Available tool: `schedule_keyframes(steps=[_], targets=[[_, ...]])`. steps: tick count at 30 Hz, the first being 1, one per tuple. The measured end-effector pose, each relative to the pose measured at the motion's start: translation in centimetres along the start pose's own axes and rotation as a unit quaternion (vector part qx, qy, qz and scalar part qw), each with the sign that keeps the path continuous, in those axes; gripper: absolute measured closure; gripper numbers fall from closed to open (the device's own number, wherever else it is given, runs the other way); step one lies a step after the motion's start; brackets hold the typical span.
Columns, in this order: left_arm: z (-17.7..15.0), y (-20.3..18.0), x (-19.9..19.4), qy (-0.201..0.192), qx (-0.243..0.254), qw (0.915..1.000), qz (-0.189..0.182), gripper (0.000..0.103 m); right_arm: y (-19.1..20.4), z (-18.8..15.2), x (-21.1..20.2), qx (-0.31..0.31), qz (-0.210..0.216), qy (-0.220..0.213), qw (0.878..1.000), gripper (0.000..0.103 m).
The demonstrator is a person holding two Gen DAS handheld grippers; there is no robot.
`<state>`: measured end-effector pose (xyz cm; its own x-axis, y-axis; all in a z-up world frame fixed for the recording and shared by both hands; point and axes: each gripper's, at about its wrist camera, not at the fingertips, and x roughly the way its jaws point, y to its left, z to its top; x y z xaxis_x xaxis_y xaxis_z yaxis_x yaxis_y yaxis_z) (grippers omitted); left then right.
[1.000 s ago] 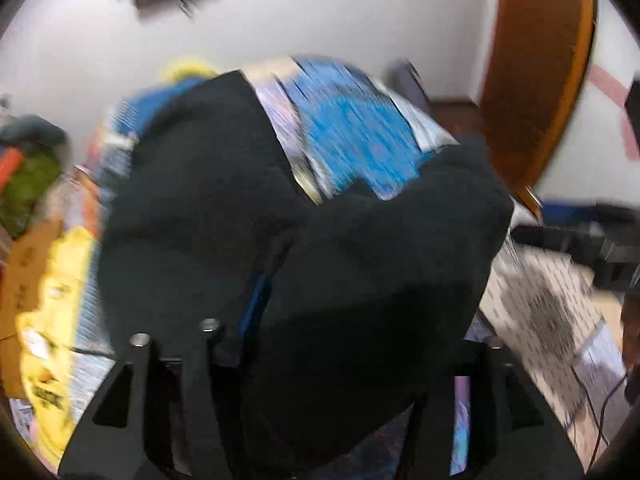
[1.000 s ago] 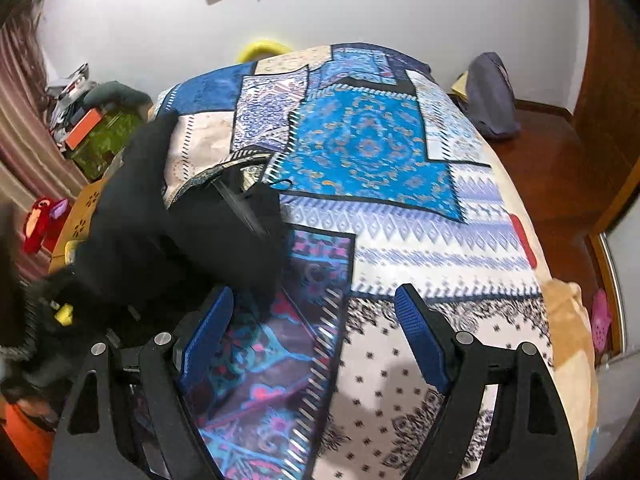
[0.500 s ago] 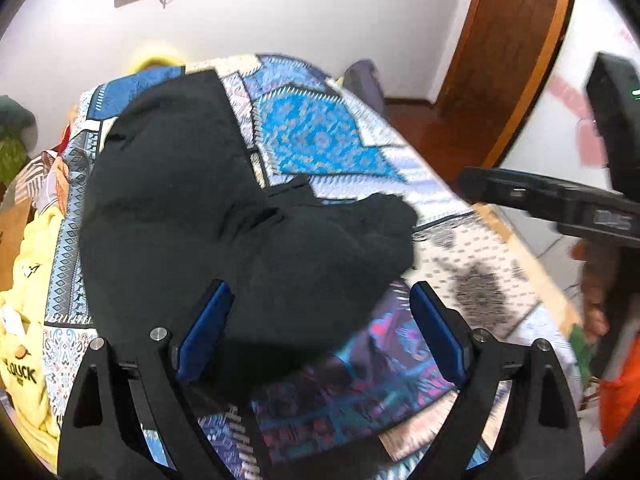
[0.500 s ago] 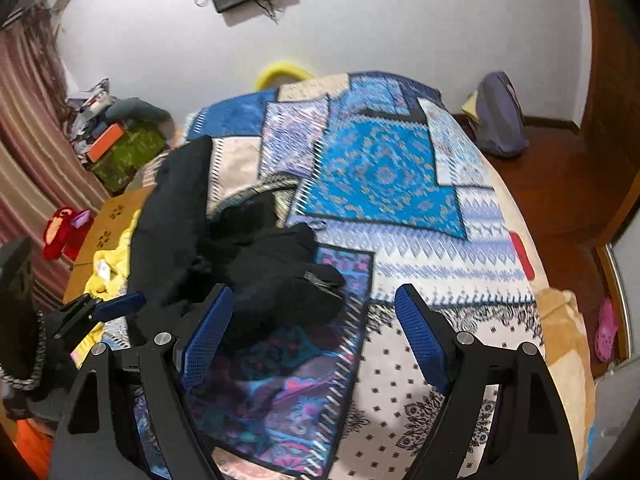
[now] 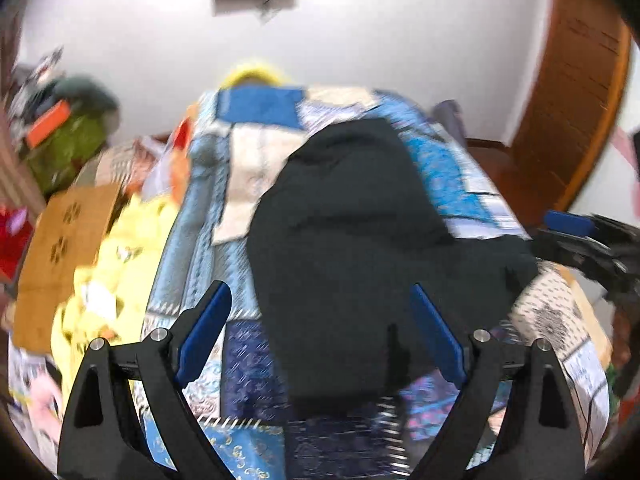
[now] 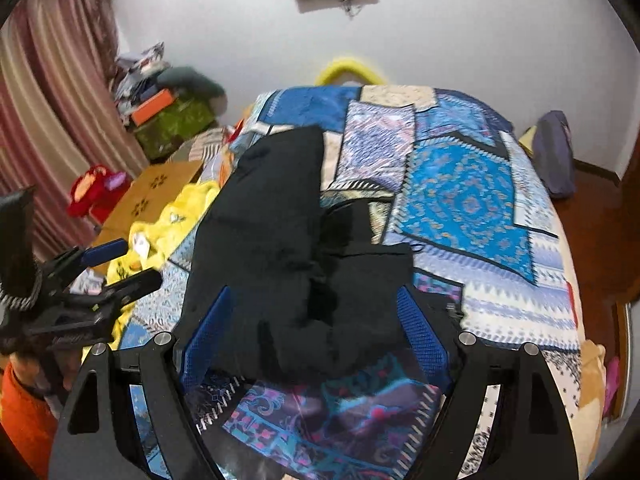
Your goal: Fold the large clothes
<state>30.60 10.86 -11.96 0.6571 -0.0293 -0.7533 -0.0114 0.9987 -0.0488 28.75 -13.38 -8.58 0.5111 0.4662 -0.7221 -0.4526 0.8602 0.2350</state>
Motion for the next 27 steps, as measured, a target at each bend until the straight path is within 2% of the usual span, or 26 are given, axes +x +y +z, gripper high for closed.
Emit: schedule_keyframes(steps=[4, 5, 10, 13, 20, 24, 27], targets=[[-1.7, 1.1, 4.2, 0.056, -0.020, 0.9982, 0.003, 0.012, -0.3, -1.0, 3.1, -0.014, -0.026, 0.035, 0.999, 0.022], [-2.3, 0.9, 4.8, 0.060, -0.020, 0.9980, -0.002, 0.012, -0.5, -1.3, 3.7, -0.015, -0.033, 0.045, 0.998, 0.022], [-3.7, 0.0, 6.1, 0.059, -0.040, 0.9968, -0.036, 0.009, -4.0, -4.4, 6.1, 0.005, -0.032, 0.087, 0.996, 0.023], [-4.2, -0.8, 7.0, 0.059, -0.043, 0.9962, -0.048, 0.006, -5.2, -5.7, 6.8, 0.018, -0.027, 0.094, 0.995, 0.023], [-4.9, -3.1, 7.5, 0.043, -0.021, 0.9986, -0.020, 0.000, -5.8, -6.9, 8.1, 0.035, -0.024, 0.094, 0.995, 0.022], [-5.2, -3.4, 7.5, 0.041, -0.021, 0.9989, -0.012, 0.000, -6.3, -7.0, 8.0, 0.055, -0.002, 0.105, 0.993, 0.021], [-5.2, -3.4, 7.2, 0.046, -0.022, 0.9986, -0.012, 0.000, -5.6, -6.8, 7.2, 0.047, -0.017, 0.106, 0.993, 0.022]])
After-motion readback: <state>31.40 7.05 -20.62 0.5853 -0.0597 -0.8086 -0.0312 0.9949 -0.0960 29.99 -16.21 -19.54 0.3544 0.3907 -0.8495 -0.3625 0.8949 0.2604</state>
